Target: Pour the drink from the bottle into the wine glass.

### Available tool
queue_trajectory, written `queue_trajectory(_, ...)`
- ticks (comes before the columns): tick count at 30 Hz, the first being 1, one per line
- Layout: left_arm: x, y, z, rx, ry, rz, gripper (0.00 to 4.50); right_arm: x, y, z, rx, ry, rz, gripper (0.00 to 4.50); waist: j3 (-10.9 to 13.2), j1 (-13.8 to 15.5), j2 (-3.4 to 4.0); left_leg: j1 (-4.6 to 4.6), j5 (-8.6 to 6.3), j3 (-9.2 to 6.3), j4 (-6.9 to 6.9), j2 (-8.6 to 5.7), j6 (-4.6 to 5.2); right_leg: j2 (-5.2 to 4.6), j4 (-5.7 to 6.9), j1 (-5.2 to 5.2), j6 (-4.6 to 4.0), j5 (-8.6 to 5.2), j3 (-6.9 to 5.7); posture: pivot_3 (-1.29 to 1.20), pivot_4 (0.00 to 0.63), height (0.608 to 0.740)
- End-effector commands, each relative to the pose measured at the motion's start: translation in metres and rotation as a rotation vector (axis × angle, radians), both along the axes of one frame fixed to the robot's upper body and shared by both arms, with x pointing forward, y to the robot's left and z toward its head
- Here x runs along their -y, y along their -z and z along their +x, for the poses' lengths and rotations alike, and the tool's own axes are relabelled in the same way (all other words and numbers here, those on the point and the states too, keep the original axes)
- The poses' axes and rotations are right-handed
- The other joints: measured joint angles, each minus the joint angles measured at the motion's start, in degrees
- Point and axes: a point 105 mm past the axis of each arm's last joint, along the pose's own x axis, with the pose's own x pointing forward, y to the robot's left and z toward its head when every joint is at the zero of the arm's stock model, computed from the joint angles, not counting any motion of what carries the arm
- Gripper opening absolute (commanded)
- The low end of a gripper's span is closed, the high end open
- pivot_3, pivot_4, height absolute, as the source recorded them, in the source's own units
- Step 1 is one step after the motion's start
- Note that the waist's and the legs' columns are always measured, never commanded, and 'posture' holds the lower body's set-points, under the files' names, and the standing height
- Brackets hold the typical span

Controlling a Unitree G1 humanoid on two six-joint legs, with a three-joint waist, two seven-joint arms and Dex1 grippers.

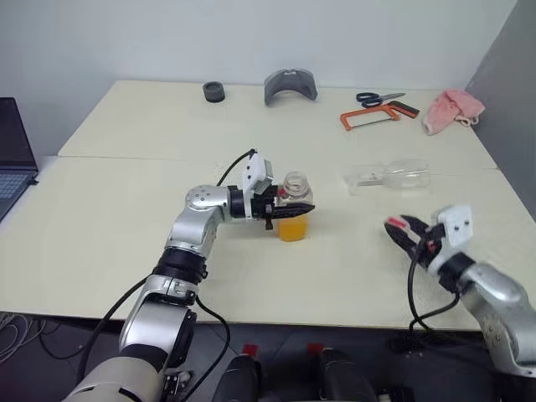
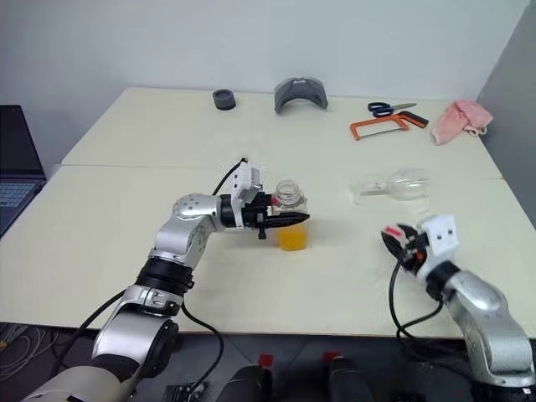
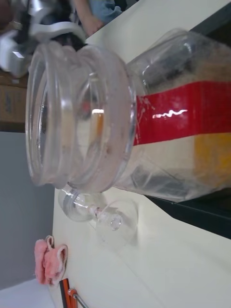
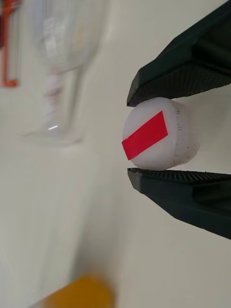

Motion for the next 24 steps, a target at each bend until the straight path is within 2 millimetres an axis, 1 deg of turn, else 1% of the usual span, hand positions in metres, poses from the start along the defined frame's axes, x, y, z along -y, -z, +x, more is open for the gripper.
queue_trajectory(1,-0.005,-0.022,0.001,0.063,-0.018,-0.048,1.66,0.001,-0.007,-0.005,0.048,-0.037,-0.023,3.39,0.0,-0.2,0.0,0.01,0.0,0.01,0.0,0.0,0.0,0.02,0.0,0.0,0.0,0.0,0.01,0.0,0.15,0.74)
queue_trajectory(2,-0.007,-0.023,0.003,0.064,-0.031,-0.055,1.66,0.003,-0.007,-0.006,0.047,-0.04,-0.027,3.77,0.0,-0.2,0.0,0.02,0.0,0.01,0.0,0.0,0.0,0.03,0.01,0.0,0.0,0.0,0.01,0.0,0.15,0.74)
queue_trajectory(4,-0.012,-0.027,0.006,0.068,-0.065,-0.069,1.66,0.004,-0.011,-0.008,0.052,-0.062,-0.038,4.4,0.0,-0.2,0.0,0.02,0.0,0.0,0.01,0.01,0.0,0.04,0.01,0.01,0.0,0.0,0.01,0.0,0.15,0.74)
queue_trajectory(5,-0.016,-0.029,0.009,0.072,-0.092,-0.077,1.66,0.004,-0.015,-0.009,0.055,-0.087,-0.05,4.5,0.0,-0.2,0.0,0.02,0.0,-0.01,0.02,0.01,0.0,0.04,0.01,0.01,0.0,0.0,0.01,0.0,0.15,0.74)
queue_trajectory(6,-0.02,-0.031,0.012,0.078,-0.12,-0.086,1.66,0.002,-0.019,-0.01,0.057,-0.116,-0.061,4.5,0.0,-0.2,0.0,0.02,0.0,-0.02,0.02,0.01,0.0,0.04,0.01,0.02,0.0,0.0,0.0,0.0,0.15,0.74)
queue_trajectory(8,-0.033,-0.035,0.021,0.093,-0.215,-0.11,1.66,-0.008,-0.031,-0.011,0.07,-0.191,-0.069,4.5,0.0,-0.2,0.0,0.02,0.0,-0.02,0.02,0.02,0.0,0.04,0.01,0.03,0.0,0.0,0.0,0.0,0.15,0.74)
queue_trajectory(10,-0.05,-0.038,0.034,0.133,-0.352,-0.118,1.66,-0.027,-0.047,-0.012,0.087,-0.296,-0.052,4.5,0.0,-0.4,0.0,0.03,0.0,-0.03,0.02,0.04,0.0,0.04,0.01,0.03,0.0,0.0,-0.01,0.0,0.15,0.74)
queue_trajectory(13,-0.086,-0.044,0.054,0.175,-0.603,-0.146,1.66,-0.069,-0.073,-0.008,0.134,-0.469,-0.006,4.5,0.0,-0.7,-0.02,0.13,0.0,-0.07,0.02,0.06,0.0,0.08,0.02,0.07,0.01,0.0,0.0,0.0,0.15,0.74)
queue_trajectory(14,-0.094,-0.045,0.058,0.177,-0.656,-0.158,1.66,-0.078,-0.078,-0.006,0.146,-0.502,-0.005,4.5,0.0,-0.8,-0.01,0.14,0.0,-0.09,0.02,0.07,0.0,0.09,0.01,0.07,0.02,0.0,0.02,0.0,0.15,0.74)
queue_trajectory(16,-0.103,-0.045,0.062,0.179,-0.712,-0.171,1.66,-0.088,-0.083,-0.003,0.158,-0.531,-0.005,4.5,0.0,-0.6,-0.04,0.1,0.0,-0.15,0.03,0.06,0.0,0.09,0.02,0.07,0.01,0.0,-0.07,0.0,0.15,0.74)
queue_trajectory(17,-0.115,-0.045,0.065,0.183,-0.781,-0.171,1.66,-0.102,-0.087,0.002,0.17,-0.566,-0.008,4.5,0.0,-0.5,-0.06,0.06,0.0,-0.21,0.02,0.06,0.0,0.08,0.01,0.07,0.01,0.0,-0.17,0.0,0.15,0.74)
queue_trajectory(19,-0.151,-0.043,0.071,0.185,-0.969,-0.183,1.66,-0.143,-0.092,0.017,0.188,-0.654,-0.016,4.5,0.0,-0.6,-0.08,-0.01,0.01,-0.22,0.03,0.07,-0.02,0.02,0.0,-0.02,0.0,0.01,-0.12,0.0,0.15,0.74)
queue_trajectory(20,-0.166,-0.042,0.073,0.18,-1.045,-0.198,1.66,-0.162,-0.093,0.022,0.199,-0.692,-0.033,4.5,0.0,-1.1,-0.1,-0.03,0.01,-0.25,0.04,0.05,-0.02,0.01,-0.01,-0.04,0.01,0.01,-0.1,0.0,0.15,0.74)
queue_trajectory(21,-0.178,-0.042,0.073,0.174,-1.104,-0.213,1.66,-0.176,-0.094,0.028,0.208,-0.713,-0.046,4.5,0.0,-1.2,-0.1,0.05,0.01,-0.24,0.07,0.06,-0.02,-0.02,0.06,-0.05,0.01,0.01,-0.05,0.0,0.15,0.74)
queue_trajectory(24,-0.2,-0.04,0.073,0.17,-1.214,-0.232,1.66,-0.207,-0.1,0.043,0.22,-0.729,-0.033,4.5,0.0,-1.2,-0.11,0.02,0.05,-0.49,0.04,0.1,-0.09,-0.04,0.07,-0.09,0.0,0.02,-0.18,0.0,0.15,0.74)
